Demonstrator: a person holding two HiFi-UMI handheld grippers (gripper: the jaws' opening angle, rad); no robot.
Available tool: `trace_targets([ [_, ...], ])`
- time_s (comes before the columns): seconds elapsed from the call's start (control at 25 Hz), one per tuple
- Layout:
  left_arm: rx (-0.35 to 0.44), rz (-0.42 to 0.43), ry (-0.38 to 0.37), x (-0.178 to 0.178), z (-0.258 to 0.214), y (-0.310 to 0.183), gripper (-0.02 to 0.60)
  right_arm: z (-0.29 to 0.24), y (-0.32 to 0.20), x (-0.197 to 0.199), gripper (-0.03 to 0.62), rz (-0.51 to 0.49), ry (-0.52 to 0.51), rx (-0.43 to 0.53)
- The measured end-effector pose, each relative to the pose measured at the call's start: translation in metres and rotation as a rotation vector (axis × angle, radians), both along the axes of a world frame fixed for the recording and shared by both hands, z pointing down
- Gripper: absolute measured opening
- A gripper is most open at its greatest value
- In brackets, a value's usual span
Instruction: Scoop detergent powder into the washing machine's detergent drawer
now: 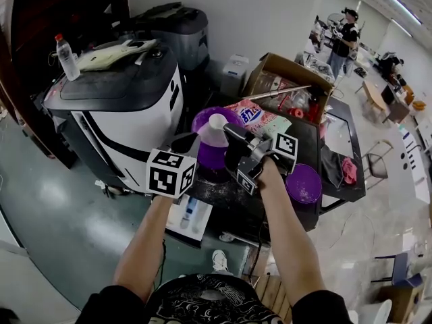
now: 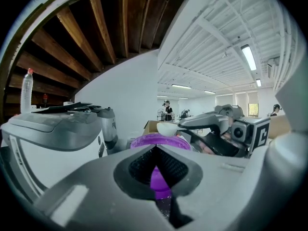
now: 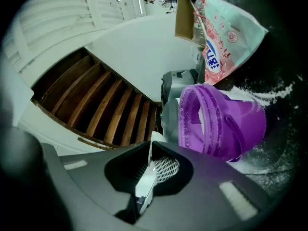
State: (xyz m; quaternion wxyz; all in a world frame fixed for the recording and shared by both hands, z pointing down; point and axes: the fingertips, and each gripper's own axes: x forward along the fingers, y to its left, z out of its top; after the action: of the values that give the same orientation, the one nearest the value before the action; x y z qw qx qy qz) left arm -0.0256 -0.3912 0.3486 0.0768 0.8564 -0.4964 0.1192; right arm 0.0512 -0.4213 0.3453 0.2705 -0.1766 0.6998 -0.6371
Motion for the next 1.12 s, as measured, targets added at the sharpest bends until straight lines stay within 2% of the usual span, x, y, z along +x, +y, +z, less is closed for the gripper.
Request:
trace_targets([
  [0.36, -0.006, 0.008, 0.001, -0.01, 0.006, 0.014, 0.0, 0.003, 0.014, -0.008, 0.035, 0.042, -0.129, -0.028],
  [1.12, -0.009, 0.032, 0.014, -0.047, 0.023, 0.077, 0.0, 0.027, 0.091, -0.04, 0.035, 0.054, -0.028, 0.018],
])
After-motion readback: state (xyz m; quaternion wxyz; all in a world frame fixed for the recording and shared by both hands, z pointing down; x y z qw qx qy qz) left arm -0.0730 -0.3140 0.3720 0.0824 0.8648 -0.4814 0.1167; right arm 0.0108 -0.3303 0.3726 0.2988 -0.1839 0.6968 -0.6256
